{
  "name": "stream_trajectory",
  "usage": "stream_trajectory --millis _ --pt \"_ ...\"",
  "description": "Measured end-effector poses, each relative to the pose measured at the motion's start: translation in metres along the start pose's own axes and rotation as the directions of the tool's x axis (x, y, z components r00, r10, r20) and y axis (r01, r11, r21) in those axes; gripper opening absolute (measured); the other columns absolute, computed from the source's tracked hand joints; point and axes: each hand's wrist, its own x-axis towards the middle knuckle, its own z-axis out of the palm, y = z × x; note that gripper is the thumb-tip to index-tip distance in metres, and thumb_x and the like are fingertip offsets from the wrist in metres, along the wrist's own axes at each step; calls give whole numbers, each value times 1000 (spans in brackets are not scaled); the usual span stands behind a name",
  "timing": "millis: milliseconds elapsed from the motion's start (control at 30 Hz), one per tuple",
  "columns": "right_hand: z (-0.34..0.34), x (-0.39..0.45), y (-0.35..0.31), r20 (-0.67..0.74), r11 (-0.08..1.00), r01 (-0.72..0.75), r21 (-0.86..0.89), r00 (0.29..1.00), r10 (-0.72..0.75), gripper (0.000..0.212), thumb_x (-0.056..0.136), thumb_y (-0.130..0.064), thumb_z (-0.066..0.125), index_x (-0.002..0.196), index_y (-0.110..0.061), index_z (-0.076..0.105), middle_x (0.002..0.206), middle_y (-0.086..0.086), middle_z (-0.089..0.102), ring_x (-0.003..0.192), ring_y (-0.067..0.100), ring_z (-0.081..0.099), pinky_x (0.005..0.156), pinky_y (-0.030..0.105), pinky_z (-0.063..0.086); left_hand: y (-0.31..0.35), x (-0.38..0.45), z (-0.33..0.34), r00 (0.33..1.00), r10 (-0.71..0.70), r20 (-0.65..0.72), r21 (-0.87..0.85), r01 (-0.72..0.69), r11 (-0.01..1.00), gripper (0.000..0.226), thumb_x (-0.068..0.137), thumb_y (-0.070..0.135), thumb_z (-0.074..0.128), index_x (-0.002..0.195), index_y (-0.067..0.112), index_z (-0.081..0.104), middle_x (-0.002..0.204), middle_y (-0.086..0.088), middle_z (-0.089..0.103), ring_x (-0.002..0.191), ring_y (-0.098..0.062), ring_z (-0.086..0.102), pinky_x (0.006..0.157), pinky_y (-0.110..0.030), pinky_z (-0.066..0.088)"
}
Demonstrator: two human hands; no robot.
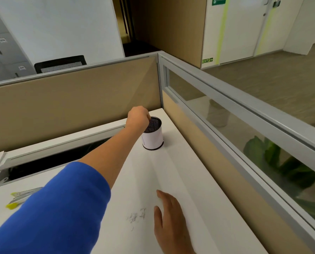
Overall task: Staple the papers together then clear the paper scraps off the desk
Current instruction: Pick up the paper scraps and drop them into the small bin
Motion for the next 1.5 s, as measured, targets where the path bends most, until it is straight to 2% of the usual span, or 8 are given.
stream_trajectory --millis 300,600,800,933,1100,1233,1367,1500 --pt "-17 3 -7 147 996 -42 83 989 29 45 91 -29 37 132 -16 48 130 -1 53 124 14 48 103 16 31 -36 -96 -5 984 -30 -178 -326 -30 945 19 80 7 57 90 11 72 89 -7 72 86 -27 64 77 -31 50" --pt "-22 0 -15 280 998 64 -19 958 -56 39 94 -19 41 131 -10 50 137 6 48 131 19 42 109 19 27 -131 -288 50 990 -138 -31 -106 134 985 50 93 41 39 138 20 41 152 0 30 144 -18 15 116 -36 10" --pt "-11 -11 -37 571 940 303 -158 805 -163 98 76 -67 -17 148 -9 16 158 9 11 146 19 9 112 20 -6 -150 -337 62 963 -267 33 45 265 963 87 72 60 -11 149 23 7 158 2 -1 145 -16 -7 117 -41 -2" --pt "-2 -15 -50 637 932 311 -186 760 -127 52 99 -27 12 149 -16 11 158 11 2 147 22 -2 109 21 -11 -150 -336 63 967 -255 19 32 254 967 87 73 60 -9 149 21 10 158 0 3 146 -18 -4 117 -43 -2" --pt "-4 -16 -56 679 907 390 -157 710 -188 59 92 6 24 148 -13 18 158 9 7 147 20 2 113 18 -3 -151 -338 62 968 -251 7 -1 251 968 86 75 59 -5 148 18 16 158 -3 10 146 -20 2 117 -45 0" --pt "-18 -12 -50 685 885 437 -160 695 -218 44 98 -1 30 141 -4 34 149 9 36 139 22 28 113 24 19 -152 -339 63 969 -246 10 -7 246 969 87 74 59 -6 148 18 15 158 -3 8 146 -21 1 116 -45 -1" --pt "-19 -5 -41 708 900 386 -201 693 -139 32 72 11 55 97 -4 69 96 10 69 90 29 63 76 27 55 -152 -340 64 970 -242 1 1 242 970 87 74 58 -7 148 18 14 158 -3 7 146 -22 0 116 -45 -1" --pt "-18 7 -54 703 840 481 -252 687 -183 31 78 10 48 96 -3 69 96 13 64 94 29 58 76 26 45 -151 -338 64 970 -242 -11 1 242 970 86 75 57 -7 148 18 17 158 -4 10 146 -22 3 116 -46 1"
